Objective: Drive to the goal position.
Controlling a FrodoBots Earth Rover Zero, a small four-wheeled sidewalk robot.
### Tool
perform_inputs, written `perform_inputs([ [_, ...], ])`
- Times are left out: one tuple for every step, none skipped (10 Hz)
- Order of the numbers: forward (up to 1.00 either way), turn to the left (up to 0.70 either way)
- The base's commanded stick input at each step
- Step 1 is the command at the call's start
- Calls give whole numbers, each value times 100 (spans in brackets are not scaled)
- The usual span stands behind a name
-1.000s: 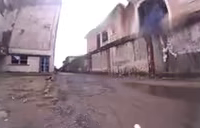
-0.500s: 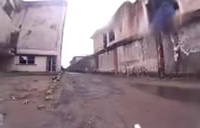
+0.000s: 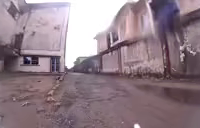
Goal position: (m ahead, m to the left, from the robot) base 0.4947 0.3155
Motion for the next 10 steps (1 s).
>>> perform_inputs([
  [50,23],
  [50,23],
  [50,23],
  [50,23],
  [50,23],
  [50,23],
  [50,23],
  [50,23],
  [50,23],
  [50,23],
])
